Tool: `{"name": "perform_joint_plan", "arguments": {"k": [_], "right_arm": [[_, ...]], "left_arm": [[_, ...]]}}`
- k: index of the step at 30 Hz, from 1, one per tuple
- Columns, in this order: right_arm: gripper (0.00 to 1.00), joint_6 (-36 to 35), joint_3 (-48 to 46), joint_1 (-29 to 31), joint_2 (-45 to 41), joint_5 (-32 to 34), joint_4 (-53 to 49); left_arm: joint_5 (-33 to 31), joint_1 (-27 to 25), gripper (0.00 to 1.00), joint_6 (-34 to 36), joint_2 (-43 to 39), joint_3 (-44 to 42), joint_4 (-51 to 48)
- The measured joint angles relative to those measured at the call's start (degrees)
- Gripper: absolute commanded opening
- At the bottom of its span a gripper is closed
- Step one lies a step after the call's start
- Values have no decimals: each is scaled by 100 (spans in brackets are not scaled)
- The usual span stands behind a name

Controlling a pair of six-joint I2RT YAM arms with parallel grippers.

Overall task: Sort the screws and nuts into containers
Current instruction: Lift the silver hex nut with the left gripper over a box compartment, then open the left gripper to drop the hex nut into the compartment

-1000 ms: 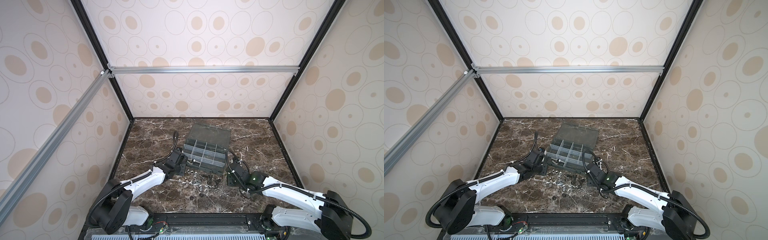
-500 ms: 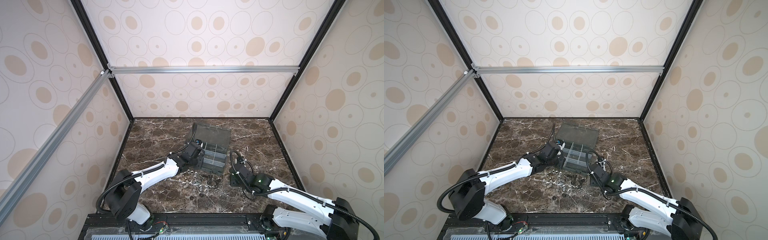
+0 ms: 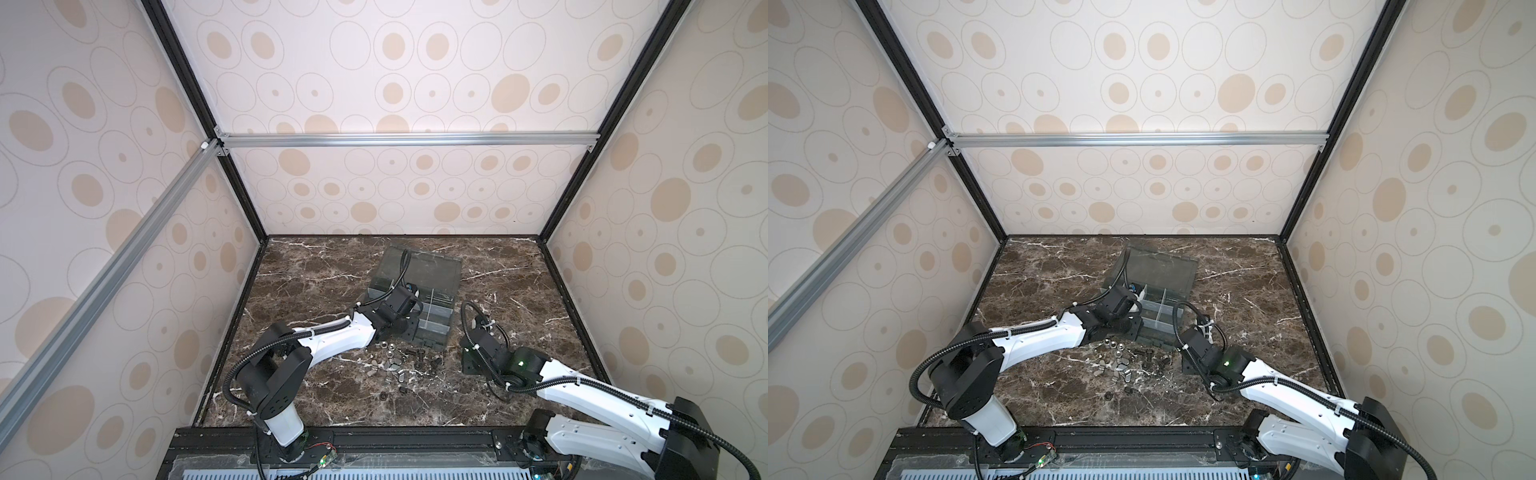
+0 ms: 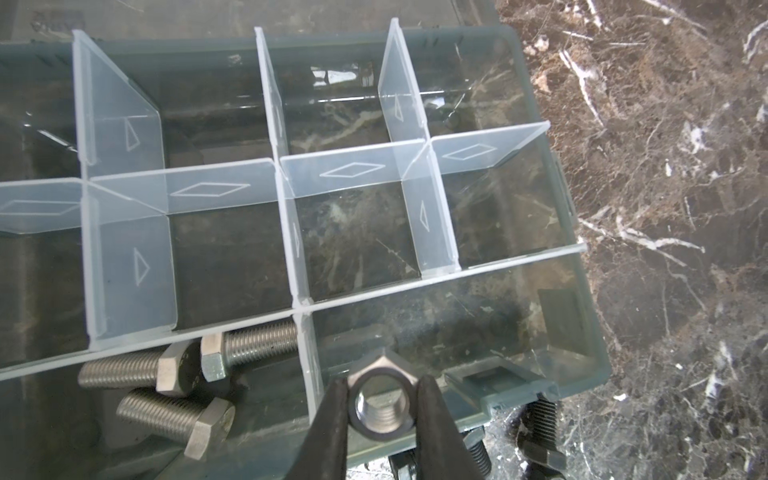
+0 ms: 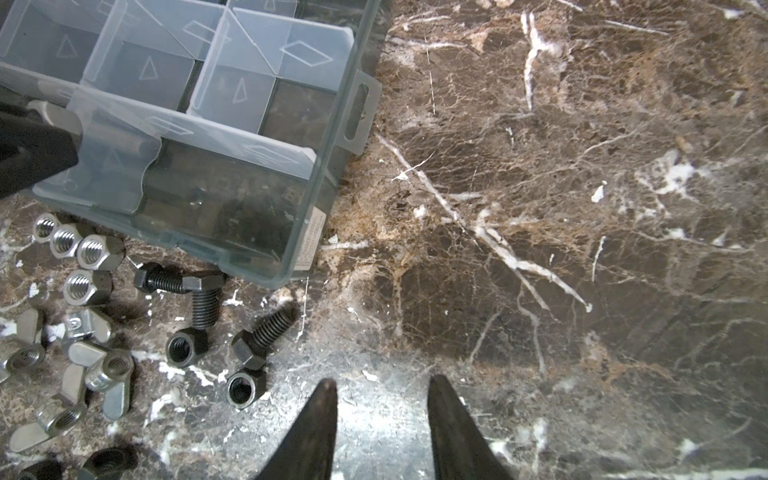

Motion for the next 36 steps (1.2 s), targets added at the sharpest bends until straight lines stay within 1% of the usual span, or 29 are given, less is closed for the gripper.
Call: {"name": "perform_joint_plan", "arguments": {"k": [4, 8, 10, 20, 24, 26, 29, 36], "right_arm": [[40, 0, 0, 0, 0, -4, 4], [40, 2, -9, 0, 0, -4, 9], [40, 2, -39, 0, 0, -11, 13], [40, 20, -83, 0, 0, -22, 11], [40, 22, -83, 0, 2, -48, 15], [40, 22, -83, 0, 11, -74, 28], [41, 17, -83, 0, 81, -199, 118], [40, -52, -55, -2, 538, -684, 315]], "left_arm": [[4, 0, 23, -31, 0, 0, 35], [7, 0, 31, -68, 0, 0, 87], [2, 0, 33, -87, 0, 0, 87], [-20, 0, 36, -208, -42, -68, 201], [-31, 0, 39, -256, -120, -162, 262], [-94, 0, 40, -313, -197, -221, 264], [-245, 0, 45, -420, -332, -275, 256], [-857, -2, 53, -713, -940, -590, 284]]}}
